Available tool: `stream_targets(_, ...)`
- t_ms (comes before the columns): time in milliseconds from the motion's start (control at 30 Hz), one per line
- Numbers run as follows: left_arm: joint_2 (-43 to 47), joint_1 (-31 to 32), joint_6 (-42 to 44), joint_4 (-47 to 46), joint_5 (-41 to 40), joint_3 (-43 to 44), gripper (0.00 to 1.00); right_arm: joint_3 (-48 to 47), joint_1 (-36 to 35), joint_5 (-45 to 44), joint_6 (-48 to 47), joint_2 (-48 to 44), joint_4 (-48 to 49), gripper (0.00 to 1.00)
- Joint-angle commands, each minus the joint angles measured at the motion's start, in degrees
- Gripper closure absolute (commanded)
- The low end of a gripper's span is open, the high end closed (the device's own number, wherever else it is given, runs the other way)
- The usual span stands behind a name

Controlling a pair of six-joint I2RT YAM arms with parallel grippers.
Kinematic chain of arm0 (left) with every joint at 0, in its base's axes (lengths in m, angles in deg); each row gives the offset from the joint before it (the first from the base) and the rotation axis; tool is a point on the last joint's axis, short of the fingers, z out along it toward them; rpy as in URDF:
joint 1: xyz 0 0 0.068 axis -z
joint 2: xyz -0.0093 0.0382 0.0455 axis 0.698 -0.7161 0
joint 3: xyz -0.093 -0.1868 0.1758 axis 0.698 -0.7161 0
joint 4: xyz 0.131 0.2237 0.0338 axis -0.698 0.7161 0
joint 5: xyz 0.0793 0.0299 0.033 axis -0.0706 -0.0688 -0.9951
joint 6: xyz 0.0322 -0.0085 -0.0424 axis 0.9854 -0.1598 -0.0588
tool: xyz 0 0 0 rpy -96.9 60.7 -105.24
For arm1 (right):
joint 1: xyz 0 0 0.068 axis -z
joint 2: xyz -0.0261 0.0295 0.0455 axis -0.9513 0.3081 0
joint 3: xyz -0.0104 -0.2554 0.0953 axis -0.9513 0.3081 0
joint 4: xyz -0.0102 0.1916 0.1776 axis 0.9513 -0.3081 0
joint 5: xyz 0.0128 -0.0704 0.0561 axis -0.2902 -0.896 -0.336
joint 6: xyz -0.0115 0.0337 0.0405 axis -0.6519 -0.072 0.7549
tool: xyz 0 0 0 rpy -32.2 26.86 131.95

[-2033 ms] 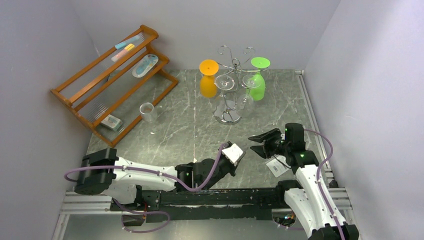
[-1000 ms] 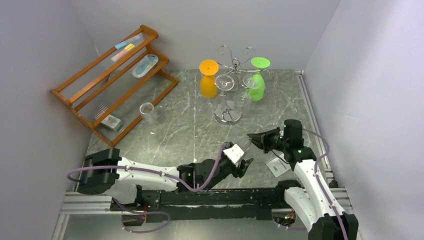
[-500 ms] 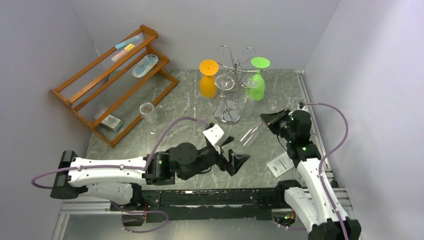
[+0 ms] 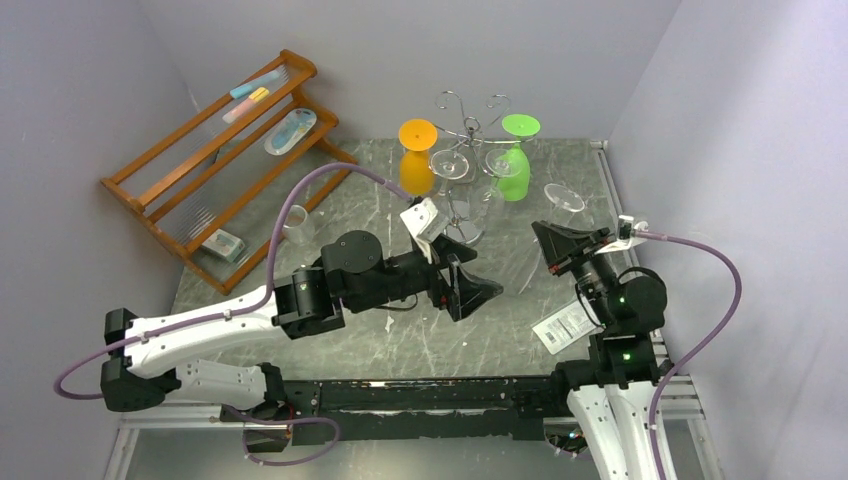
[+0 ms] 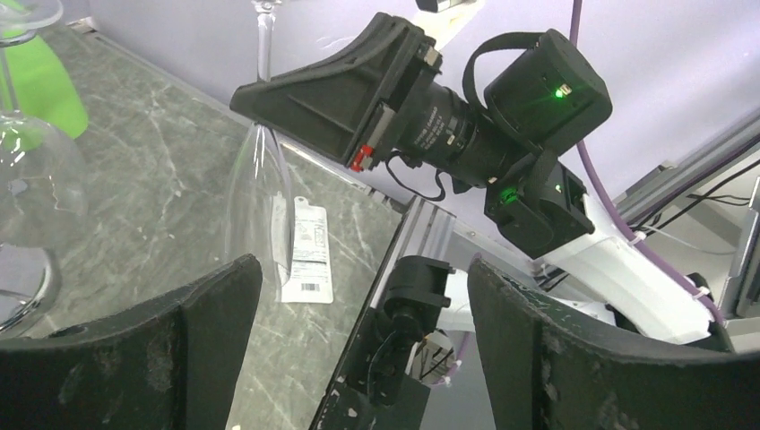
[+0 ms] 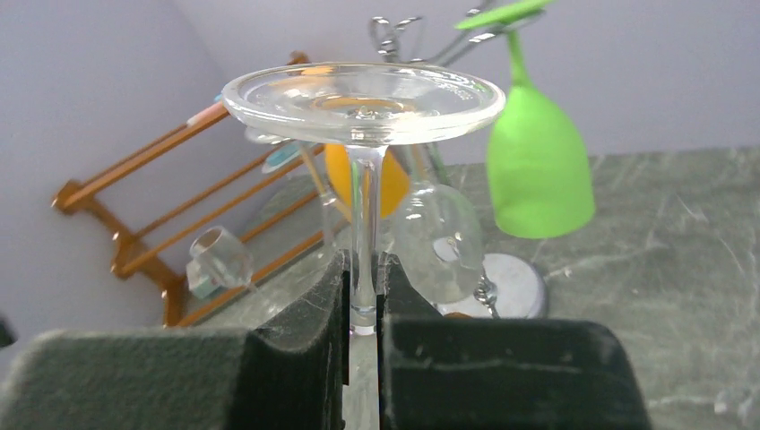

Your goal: Place the wine glass upside down on the wine glass rack

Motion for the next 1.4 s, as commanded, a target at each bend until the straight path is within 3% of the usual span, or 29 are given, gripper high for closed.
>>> stream_targets(0,-1.53,-2.16,-3.88,-1.94,7.65,3.11,0.11,-2.93,-0.17,13.06,-7.53,-0.99,3.82,1.00)
stream_targets(333,-5.08,-10.35,-10.01,-6.63,26.08,10.30,0.12,-6.48,-0.16,31.22,-9.61,5.17,11.71,1.00)
stream_targets(833,-2.81,-13.17,-2.52,-10.37,23.65,6.79,0.13,-13.16,-0.17,40.98,6.86,11.89,23.72,1.00)
stream_targets(1100,-5.29,-13.17,-1.54,-24.37,25.90,2.76,0.23,-11.09,-0.17,45.83,20.55,14.43,38.73,1.00)
stream_targets(1233,-8.34,-13.17,-2.77,-30.10,30.36,3.25,0.28,-11.77,-0.16,47.06,21.41,14.54,38.67,1.00)
stream_targets(1367,-11.25,-13.17,-4.24,-32.66,31.80,4.55,0.38,-11.46,-0.17,48.20,22.37,14.45,39.73,1.00)
